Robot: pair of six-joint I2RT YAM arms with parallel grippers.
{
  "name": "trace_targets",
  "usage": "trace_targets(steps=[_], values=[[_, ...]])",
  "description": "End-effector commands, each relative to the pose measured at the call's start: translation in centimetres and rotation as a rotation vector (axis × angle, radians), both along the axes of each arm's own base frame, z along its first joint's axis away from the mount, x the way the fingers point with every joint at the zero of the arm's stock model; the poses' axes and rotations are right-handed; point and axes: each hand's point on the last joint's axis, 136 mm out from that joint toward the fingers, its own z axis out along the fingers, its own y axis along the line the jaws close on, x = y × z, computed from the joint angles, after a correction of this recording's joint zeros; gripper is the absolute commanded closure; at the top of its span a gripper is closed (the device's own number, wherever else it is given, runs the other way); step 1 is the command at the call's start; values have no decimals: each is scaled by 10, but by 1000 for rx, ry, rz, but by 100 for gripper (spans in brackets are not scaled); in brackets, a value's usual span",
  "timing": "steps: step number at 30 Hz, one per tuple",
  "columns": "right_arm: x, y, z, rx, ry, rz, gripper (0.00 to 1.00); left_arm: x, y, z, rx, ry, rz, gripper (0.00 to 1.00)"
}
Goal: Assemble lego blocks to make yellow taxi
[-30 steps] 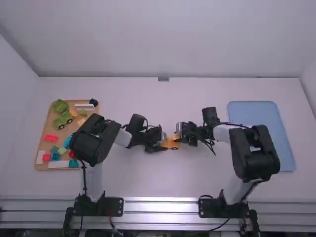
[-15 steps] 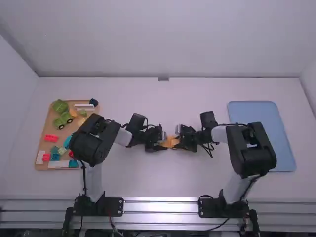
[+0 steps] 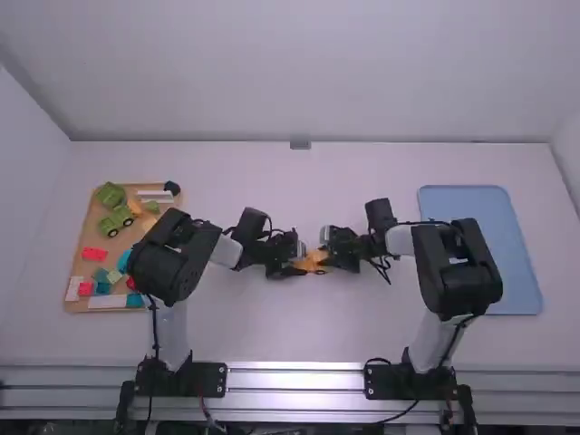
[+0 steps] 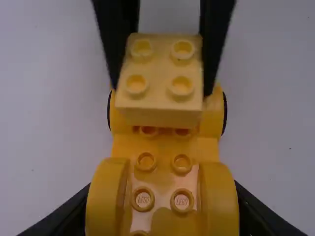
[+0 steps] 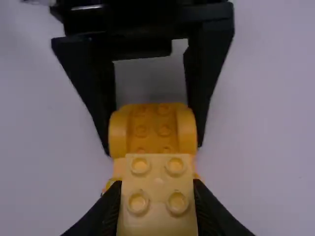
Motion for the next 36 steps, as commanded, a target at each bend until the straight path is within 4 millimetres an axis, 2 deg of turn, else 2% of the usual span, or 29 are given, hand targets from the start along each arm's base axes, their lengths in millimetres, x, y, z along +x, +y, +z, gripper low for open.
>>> trace_targets(steps=[1,22,29,32,36], values=[[0,-2,-5,-11,25,-21,85,-23,26,-50,165,137,85,67],[-7,-7,-13,-57,70,-33,83,-21,28,-51,168,139,95,67],[-6,-9,-15,-71,68,-37,73,-21,28,-51,167,140,96,67],[-6,-9,-15,-71,71,-40,59,-21,28,-51,167,139,95,67],[-6,-9,-15,-71,70,-39,53,-21,28,-51,168,140,96,67]])
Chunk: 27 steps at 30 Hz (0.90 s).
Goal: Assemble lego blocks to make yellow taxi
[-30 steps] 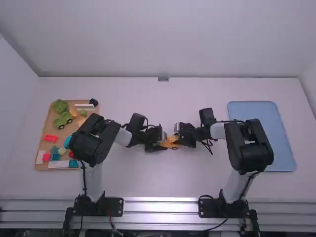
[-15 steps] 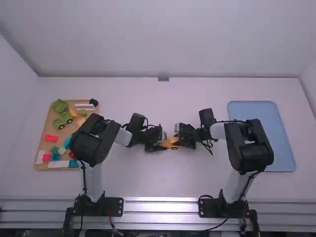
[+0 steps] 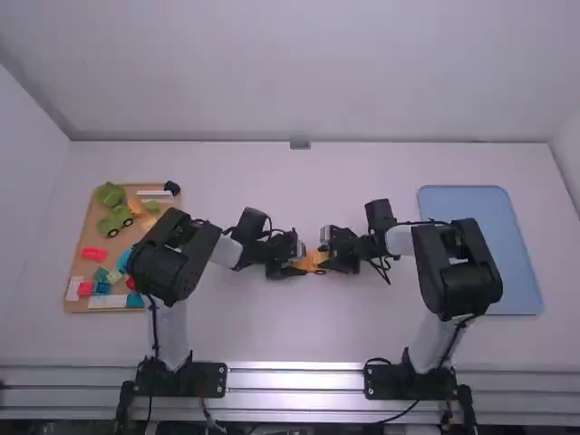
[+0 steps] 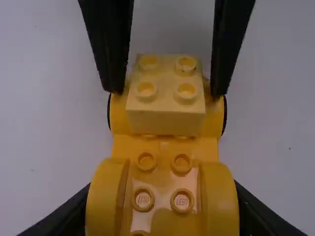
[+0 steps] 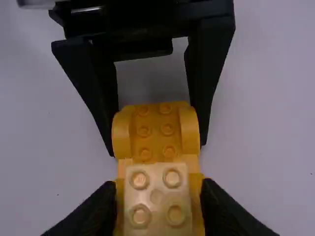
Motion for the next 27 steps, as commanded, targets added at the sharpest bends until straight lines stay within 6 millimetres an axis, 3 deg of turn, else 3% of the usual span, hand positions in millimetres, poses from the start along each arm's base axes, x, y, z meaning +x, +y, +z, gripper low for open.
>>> trace_targets(steps=[1,7,11,17,18,20,21,24,27], values=[[-2,-7,-13,-60,25,-22,53,-21,28,-51,168,139,95,67],[-2,-6,-12,-52,20,-19,53,-21,28,-51,168,138,95,66],[3,5,11,60,-3,9,44,-21,28,-51,167,137,95,66],[10,4,44,100,-23,2,49,-21,29,-51,171,137,98,66],[10,3,46,99,-26,0,53,-21,28,-51,171,136,97,66],[10,1,42,77,-19,-7,73,-20,28,-51,170,136,97,66],[9,1,41,74,-16,-8,75,-20,28,-51,170,136,98,66],[6,-3,35,38,9,-18,100,-20,28,-51,171,135,98,66],[5,-9,23,-46,23,-33,100,-20,29,-51,173,135,99,66]])
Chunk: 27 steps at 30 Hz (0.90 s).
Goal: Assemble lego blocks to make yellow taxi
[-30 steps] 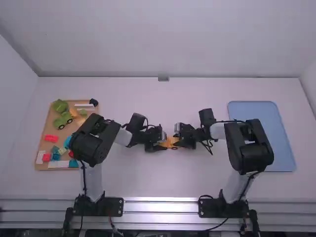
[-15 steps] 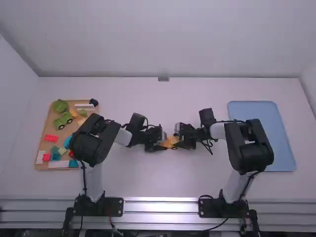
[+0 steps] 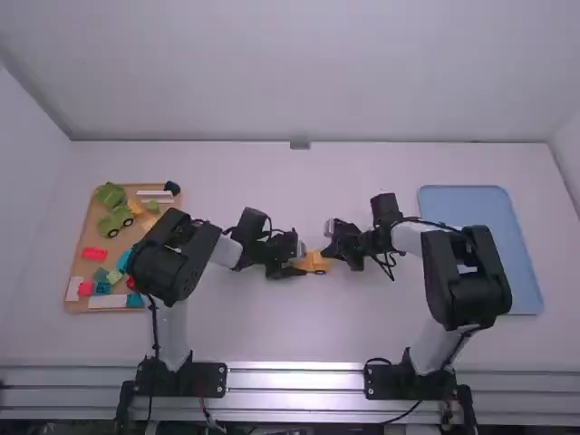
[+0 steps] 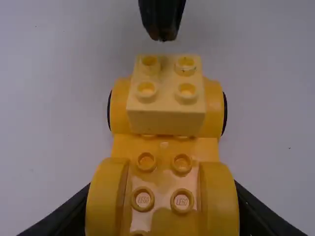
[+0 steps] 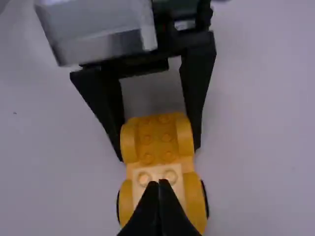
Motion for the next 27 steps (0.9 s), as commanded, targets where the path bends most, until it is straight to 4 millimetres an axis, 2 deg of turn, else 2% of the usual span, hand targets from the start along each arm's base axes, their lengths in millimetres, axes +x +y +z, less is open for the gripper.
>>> trace_targets(steps=[1,12,15,17,23,27], values=[[3,-4,-6,-82,-13,-11,100,-21,29,-52,174,138,100,66],[6,13,-40,-208,18,-47,100,-21,29,-52,174,138,99,67],[3,13,-44,-222,28,-41,100,-21,29,-52,175,142,99,67],[1,12,-45,-229,35,-39,100,-21,29,-52,175,141,99,67],[-17,-8,-61,-362,104,-35,100,-19,28,-51,171,132,99,68],[-22,-10,-63,-368,132,-31,100,-20,28,-51,172,134,99,68]])
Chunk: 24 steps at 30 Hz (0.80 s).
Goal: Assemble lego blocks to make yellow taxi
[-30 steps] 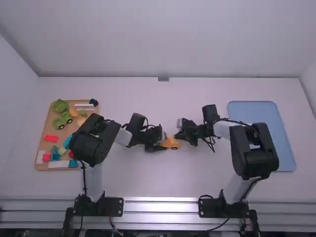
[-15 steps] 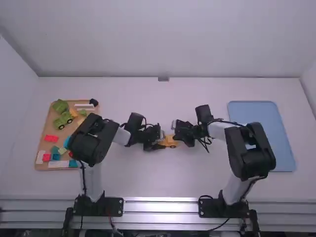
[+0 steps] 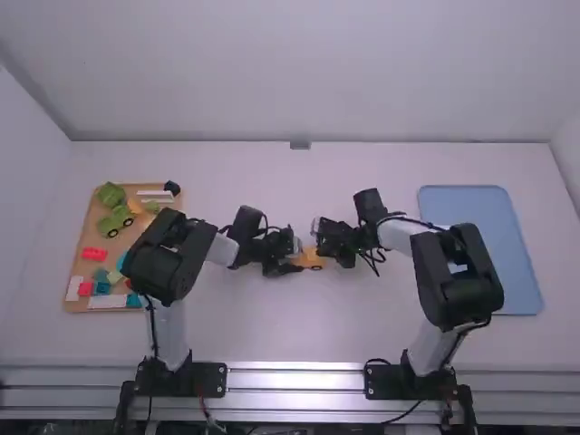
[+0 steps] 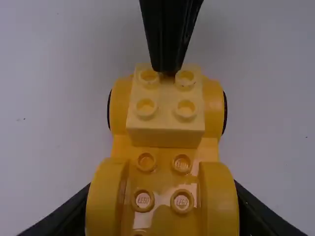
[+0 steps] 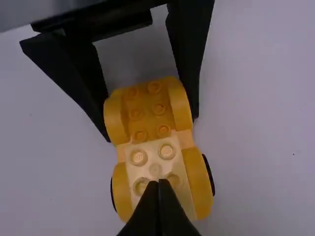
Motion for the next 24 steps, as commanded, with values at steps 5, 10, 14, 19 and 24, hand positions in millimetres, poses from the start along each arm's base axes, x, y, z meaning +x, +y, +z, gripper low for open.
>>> trace_targets(steps=[5,10,14,19,24], values=[[-18,-5,-17,5,57,29,100,-29,19,-52,155,121,42,68],[1,6,79,422,-150,132,95,-26,18,-51,150,111,44,67],[8,-6,118,569,-240,137,42,-26,17,-49,142,106,41,64],[16,-10,122,573,-207,90,1,-24,16,-48,139,99,41,52],[16,-2,124,580,-207,105,1,-20,17,-48,155,109,53,10]])
